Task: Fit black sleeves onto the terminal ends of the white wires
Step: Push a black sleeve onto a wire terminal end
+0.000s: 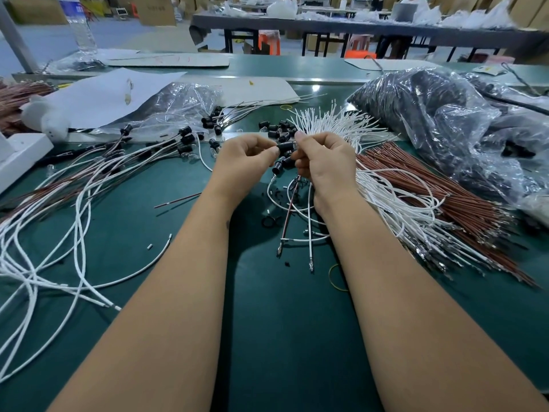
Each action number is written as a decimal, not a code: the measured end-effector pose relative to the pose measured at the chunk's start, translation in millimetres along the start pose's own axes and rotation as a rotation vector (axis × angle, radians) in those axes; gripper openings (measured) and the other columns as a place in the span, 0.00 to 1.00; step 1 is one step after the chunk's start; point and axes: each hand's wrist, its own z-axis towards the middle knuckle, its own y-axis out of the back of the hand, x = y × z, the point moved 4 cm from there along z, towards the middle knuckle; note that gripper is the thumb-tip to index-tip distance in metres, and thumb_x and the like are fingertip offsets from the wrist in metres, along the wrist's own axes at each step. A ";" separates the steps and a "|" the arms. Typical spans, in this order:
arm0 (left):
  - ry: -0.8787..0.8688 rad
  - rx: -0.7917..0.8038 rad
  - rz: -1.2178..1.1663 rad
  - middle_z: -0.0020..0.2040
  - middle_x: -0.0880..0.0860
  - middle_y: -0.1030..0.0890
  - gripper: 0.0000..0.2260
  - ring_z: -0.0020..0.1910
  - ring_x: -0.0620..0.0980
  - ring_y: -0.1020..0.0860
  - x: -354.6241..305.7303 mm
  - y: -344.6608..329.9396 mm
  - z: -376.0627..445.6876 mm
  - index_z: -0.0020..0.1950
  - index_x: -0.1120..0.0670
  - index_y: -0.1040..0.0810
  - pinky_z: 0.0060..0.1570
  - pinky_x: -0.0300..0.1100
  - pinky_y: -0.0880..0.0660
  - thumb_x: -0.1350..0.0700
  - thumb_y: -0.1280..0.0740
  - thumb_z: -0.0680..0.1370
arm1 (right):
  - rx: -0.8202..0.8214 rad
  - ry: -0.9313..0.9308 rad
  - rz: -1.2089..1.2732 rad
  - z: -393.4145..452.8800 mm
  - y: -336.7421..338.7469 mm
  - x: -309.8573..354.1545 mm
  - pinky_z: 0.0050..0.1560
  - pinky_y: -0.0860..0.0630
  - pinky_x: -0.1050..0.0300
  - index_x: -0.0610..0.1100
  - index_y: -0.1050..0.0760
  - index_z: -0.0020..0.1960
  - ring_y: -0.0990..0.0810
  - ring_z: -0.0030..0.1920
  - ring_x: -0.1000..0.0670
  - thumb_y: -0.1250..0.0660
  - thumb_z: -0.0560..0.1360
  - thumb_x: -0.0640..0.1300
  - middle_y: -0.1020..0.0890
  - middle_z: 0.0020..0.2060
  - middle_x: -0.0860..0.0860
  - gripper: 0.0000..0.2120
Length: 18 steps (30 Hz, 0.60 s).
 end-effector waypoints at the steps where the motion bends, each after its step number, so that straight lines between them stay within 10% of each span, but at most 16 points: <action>1: -0.007 0.000 -0.001 0.35 0.50 0.21 0.03 0.33 0.39 0.25 -0.1 0.1 0.3 0.45 0.55 0.20 0.35 0.26 0.30 0.60 0.32 0.77 | 0.003 0.010 0.003 0.4 0.0 0.4 0.26 0.29 0.65 0.43 0.27 0.35 0.26 0.25 0.56 0.30 0.75 0.39 0.22 0.26 0.50 0.11; 18: 0.003 0.012 0.071 0.30 0.46 0.22 0.06 0.26 0.36 0.30 4.2 1.8 6.4 0.38 0.52 0.20 0.30 0.27 0.33 0.56 0.30 0.76 | 0.020 0.042 -0.089 5.3 1.4 -2.4 0.27 0.29 0.64 0.44 0.29 0.35 0.27 0.25 0.56 0.31 0.76 0.39 0.24 0.25 0.51 0.13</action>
